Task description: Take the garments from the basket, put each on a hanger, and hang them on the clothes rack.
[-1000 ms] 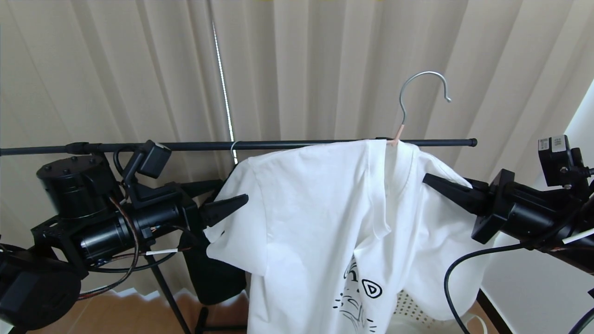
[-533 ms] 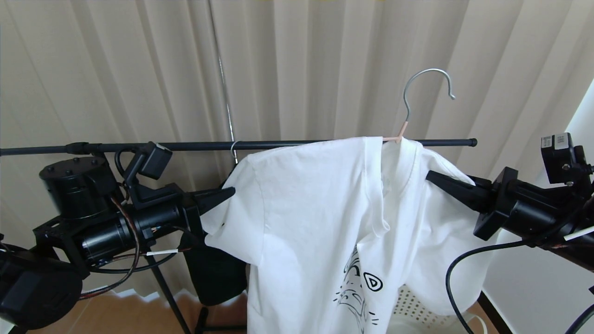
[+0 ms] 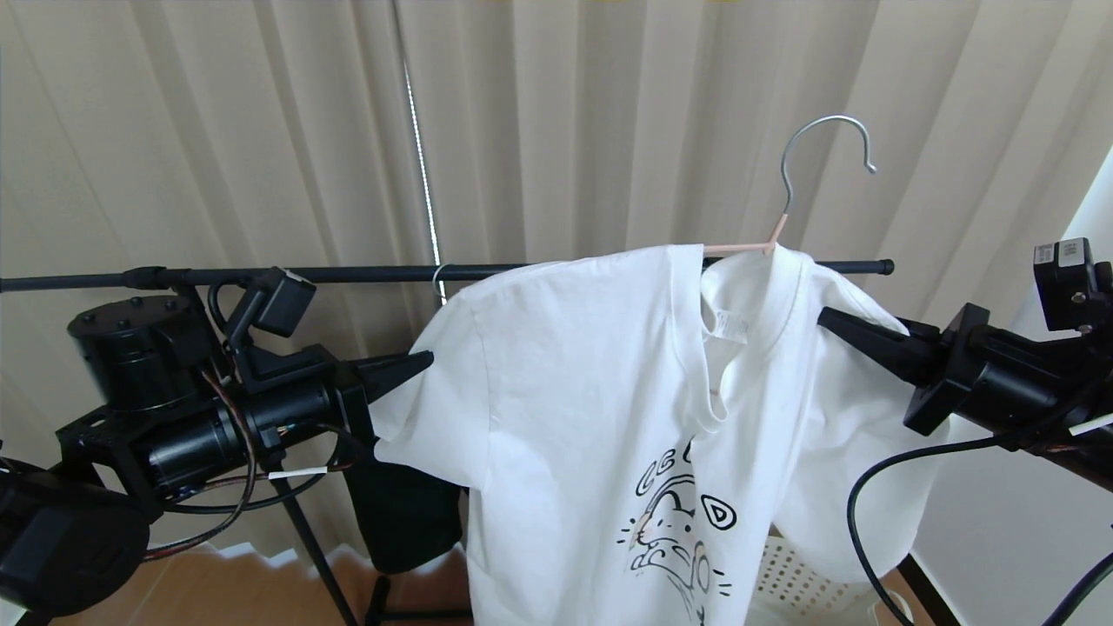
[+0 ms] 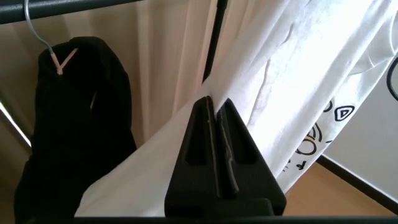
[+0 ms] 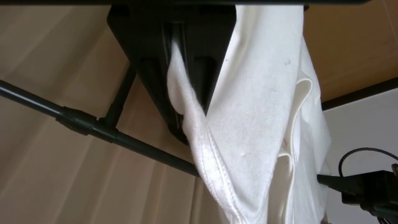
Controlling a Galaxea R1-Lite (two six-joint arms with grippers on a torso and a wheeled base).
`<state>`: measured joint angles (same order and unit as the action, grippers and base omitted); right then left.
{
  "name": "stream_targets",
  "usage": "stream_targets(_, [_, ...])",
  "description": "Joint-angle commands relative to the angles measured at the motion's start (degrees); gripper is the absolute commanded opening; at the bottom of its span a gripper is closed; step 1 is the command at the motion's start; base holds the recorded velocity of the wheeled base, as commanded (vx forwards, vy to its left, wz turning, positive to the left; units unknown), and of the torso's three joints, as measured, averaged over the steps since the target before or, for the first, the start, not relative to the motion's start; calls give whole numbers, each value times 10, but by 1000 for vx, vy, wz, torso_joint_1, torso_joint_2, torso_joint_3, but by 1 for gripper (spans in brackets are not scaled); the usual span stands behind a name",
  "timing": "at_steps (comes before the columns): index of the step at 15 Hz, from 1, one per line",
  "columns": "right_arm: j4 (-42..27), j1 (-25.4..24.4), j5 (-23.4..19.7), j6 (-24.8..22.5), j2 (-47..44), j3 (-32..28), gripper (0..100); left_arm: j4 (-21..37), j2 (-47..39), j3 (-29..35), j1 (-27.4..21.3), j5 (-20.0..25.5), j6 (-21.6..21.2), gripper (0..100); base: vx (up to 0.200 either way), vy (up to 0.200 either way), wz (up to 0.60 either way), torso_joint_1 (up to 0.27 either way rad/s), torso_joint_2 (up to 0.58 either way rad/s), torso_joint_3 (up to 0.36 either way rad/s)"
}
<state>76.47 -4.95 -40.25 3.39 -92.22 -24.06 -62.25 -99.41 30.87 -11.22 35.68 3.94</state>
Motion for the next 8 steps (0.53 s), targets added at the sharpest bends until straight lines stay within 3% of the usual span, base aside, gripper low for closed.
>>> stream_targets(1, [1,8,0,2,-1,-1,0,-1,-2,1,1,0,0,0,0,0,0,0,0,0])
stream_targets(8, [1,24,-11,3,0,-5,0,-2,-17,5,21,1,-1,0,0,0,0,0,0,0])
